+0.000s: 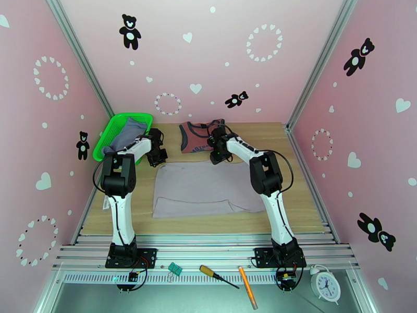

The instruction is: Fold and stack the mixed laundry pile

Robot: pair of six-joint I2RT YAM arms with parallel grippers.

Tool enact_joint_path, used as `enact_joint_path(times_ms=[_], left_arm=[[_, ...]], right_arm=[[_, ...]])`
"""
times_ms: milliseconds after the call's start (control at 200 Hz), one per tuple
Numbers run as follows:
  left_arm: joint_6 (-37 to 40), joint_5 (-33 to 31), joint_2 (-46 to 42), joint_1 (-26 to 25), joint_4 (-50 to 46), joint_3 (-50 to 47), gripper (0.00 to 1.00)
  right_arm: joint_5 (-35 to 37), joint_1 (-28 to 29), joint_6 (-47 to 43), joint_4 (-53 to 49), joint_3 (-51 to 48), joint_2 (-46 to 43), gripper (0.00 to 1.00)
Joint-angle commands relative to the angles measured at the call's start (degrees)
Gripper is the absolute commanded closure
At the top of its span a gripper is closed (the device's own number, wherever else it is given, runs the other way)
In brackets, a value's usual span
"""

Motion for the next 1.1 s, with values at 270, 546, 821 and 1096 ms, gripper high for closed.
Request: enact_joint_path(times_ms=[270, 546, 821, 1096], left_arm=[[1.6, 2.3, 1.9, -0.1, -0.8, 0.2, 1.0], [1.9, 3.1, 1.6, -0.1, -0.3, -0.5, 1.0], [2.1, 2.6, -4.3, -0.1, 0.6, -2.5, 1.0], [2.2, 3.3, -14.3, -0.1, 4.3, -8.1, 1.0]], right_arm=[[-0.1, -0.1, -0.9, 0.7, 5.1, 5.8, 0.57], [-2.8, -0.5, -0.6, 0.0, 7.1, 7.8, 0.88], [0.0, -0.6, -0.3, -0.4, 4.5, 3.2, 1.0], [-0.1, -0.5, -0.2, 6.2, -3.7, -4.2, 1.0]])
